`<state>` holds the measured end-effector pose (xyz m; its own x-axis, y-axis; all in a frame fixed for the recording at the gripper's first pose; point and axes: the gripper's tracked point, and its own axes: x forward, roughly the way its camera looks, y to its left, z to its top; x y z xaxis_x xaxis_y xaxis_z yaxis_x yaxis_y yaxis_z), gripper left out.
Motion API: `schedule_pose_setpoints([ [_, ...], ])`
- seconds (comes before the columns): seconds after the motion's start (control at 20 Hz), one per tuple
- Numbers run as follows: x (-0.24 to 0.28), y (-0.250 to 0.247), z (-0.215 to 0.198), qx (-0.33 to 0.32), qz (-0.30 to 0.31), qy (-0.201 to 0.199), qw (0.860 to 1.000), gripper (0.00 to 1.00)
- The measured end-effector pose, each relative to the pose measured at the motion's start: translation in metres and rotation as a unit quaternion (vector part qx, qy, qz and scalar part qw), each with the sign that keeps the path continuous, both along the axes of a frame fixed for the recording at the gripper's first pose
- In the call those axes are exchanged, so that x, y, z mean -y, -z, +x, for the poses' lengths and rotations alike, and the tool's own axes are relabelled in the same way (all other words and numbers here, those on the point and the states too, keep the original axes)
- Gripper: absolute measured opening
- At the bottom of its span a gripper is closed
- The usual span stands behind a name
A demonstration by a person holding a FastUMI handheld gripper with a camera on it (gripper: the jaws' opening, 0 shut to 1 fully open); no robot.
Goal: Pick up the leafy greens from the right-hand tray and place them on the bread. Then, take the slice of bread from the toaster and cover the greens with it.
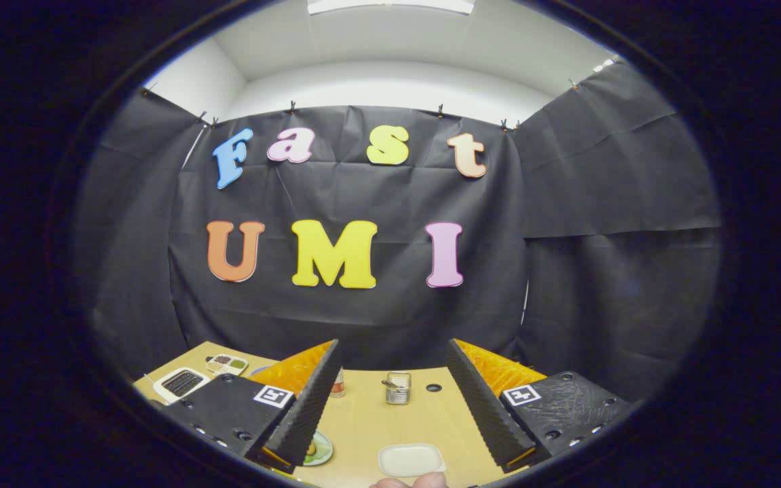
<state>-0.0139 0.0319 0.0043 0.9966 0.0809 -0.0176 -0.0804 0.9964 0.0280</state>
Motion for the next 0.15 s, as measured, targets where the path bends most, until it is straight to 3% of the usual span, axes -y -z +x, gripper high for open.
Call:
schedule_pose_setpoints([
  [0.15, -0.0055, -0.0008, -0.0089, 0.0, 0.006, -0.003, 1.0, 0.96],
])
